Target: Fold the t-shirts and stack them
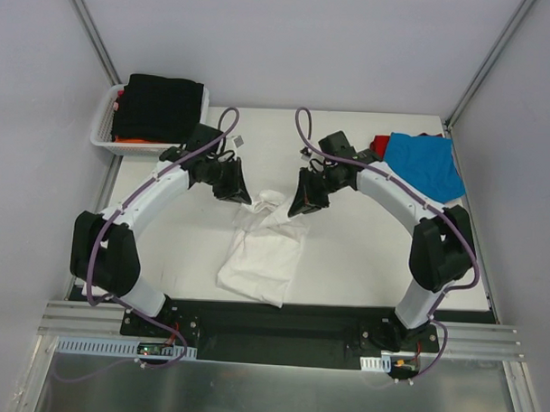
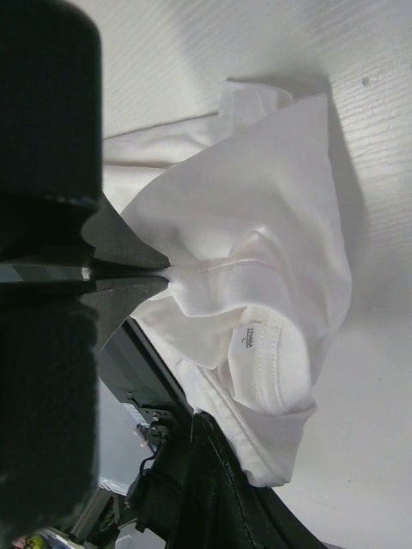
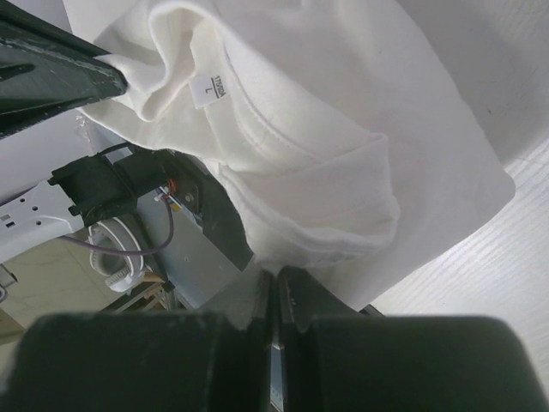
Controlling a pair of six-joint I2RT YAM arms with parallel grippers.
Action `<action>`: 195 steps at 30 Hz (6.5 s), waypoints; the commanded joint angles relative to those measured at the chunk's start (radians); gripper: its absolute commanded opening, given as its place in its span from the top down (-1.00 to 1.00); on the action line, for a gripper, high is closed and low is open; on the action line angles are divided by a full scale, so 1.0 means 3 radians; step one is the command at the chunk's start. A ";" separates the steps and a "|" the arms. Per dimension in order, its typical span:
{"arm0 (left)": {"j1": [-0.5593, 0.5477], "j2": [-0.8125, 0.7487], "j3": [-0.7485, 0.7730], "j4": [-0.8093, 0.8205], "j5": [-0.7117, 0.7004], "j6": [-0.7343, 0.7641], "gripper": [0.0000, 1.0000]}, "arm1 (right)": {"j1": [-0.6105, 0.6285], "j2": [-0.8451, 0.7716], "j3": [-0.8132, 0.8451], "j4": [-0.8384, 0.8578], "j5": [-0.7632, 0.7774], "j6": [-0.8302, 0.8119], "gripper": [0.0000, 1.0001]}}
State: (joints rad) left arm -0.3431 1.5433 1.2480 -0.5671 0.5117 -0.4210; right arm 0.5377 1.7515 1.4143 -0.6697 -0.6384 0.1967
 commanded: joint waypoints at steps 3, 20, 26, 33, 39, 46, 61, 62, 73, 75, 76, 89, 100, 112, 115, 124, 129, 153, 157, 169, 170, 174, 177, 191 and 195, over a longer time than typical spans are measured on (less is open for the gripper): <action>-0.0063 -0.0123 -0.0136 -0.0109 -0.0090 0.0135 1.00 | 0.0038 -0.0122 -0.0051 -0.0033 0.0077 -0.0124 0.98; -0.0058 0.0715 0.0340 -0.0109 -0.0003 0.0263 1.00 | -0.0064 0.0251 0.0302 0.0039 0.0129 -0.0124 0.98; -0.0058 0.0491 -0.0017 -0.0089 0.0028 0.0365 1.00 | -0.0049 0.0052 0.0077 0.0028 0.0113 -0.0057 0.98; -0.0053 0.0087 -0.0218 -0.0140 0.0028 0.0314 1.00 | -0.0003 -0.0199 -0.0214 -0.0069 0.0108 -0.0083 0.99; -0.0053 0.0240 -0.0213 -0.0135 -0.0003 0.0355 1.00 | 0.0043 -0.0030 -0.0276 -0.0084 0.0098 -0.0195 0.99; -0.0053 0.0286 -0.0228 -0.0140 -0.0024 0.0375 1.00 | 0.0120 0.0052 -0.0322 -0.0110 0.0103 -0.0211 0.99; -0.0032 0.0460 -0.0442 -0.0104 -0.0095 0.0391 1.00 | 0.0146 -0.0259 -0.0684 -0.0284 0.0221 -0.0195 -0.90; -0.0027 0.0455 -0.0473 -0.0104 -0.0105 0.0386 1.00 | 0.0146 -0.0316 -0.0731 -0.0289 0.0236 -0.0190 -0.70; 0.0029 -0.0010 -0.0831 -0.0216 -0.0269 0.0355 0.75 | 0.0130 -0.0597 -0.0394 -0.0585 0.0410 -0.0216 -0.19; 0.0044 -0.0071 -0.0780 -0.0324 -0.0365 0.0401 0.61 | 0.0110 -0.0557 -0.0312 -0.0590 0.0430 -0.0251 -0.18; 0.0055 -0.0097 -0.0760 -0.0349 -0.0407 0.0416 0.61 | 0.0090 -0.0526 -0.0292 -0.0595 0.0435 -0.0277 -0.18; 0.0060 -0.0415 -0.0489 -0.0477 -0.0596 0.0247 0.44 | 0.0033 0.0149 0.0316 -0.0376 0.0308 -0.0257 -0.07; 0.0050 0.0567 -0.0080 0.0147 -0.0187 0.0135 1.00 | 0.0171 0.0410 0.0440 -0.0043 0.0211 0.0070 0.99; -0.0272 0.0532 -0.0119 0.0223 0.0007 -0.0034 1.00 | 0.0360 0.0109 -0.0336 0.0100 0.0149 0.0147 0.99; -0.0308 0.0307 -0.0523 0.0254 0.0007 -0.0059 1.00 | 0.0381 0.0047 -0.0495 0.0054 0.0134 0.0122 0.99; -0.0308 -0.0138 -0.1225 0.0269 -0.0070 -0.0029 1.00 | 0.0437 0.0103 -0.0552 -0.0094 0.0129 0.0014 0.99; -0.0303 -0.0236 -0.1404 0.0264 -0.0075 -0.0049 1.00 | 0.0452 0.0144 -0.0644 -0.0084 0.0139 -0.0001 0.98; -0.0303 0.0700 -0.0693 0.0115 -0.1047 -0.0223 1.00 | 0.0442 0.0639 -0.0322 0.0770 0.0286 0.0408 0.99; -0.0308 0.0751 -0.0785 0.0213 -0.0975 -0.0253 1.00 | 0.0442 0.0865 -0.0276 0.0882 0.0374 0.0510 0.99; -0.0303 0.1344 -0.0184 0.0336 -0.0959 -0.0289 1.00 | 0.0111 0.1360 0.0316 0.0990 0.0287 0.0679 0.98; -0.0298 0.1420 -0.0091 0.0341 -0.0954 -0.0284 1.00 | 0.0085 0.1447 0.0464 0.0975 0.0287 0.0679 0.99; -0.0227 0.1849 0.0431 0.0341 -0.0919 -0.0254 1.00 | -0.0079 0.1647 0.0813 0.0908 0.0287 0.0628 0.99; -0.0074 0.2100 0.0875 0.0331 -0.0847 -0.0208 1.00 | -0.0222 0.1724 0.0982 0.0852 0.0282 0.0577 0.99; 0.0397 0.2408 0.1368 0.0141 -0.0612 -0.0079 1.00 | -0.0361 0.1744 0.1140 0.0632 0.0226 0.0428 0.99; 0.0382 0.2199 0.1291 0.0147 -0.0412 -0.0126 0.92 | -0.0361 0.1500 0.1069 0.0673 0.0195 0.0383 -0.57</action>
State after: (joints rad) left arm -0.2337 2.2227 1.6676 -0.5137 0.4210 -0.4866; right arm 0.4282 2.2715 1.7172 -0.4477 -0.5674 0.3470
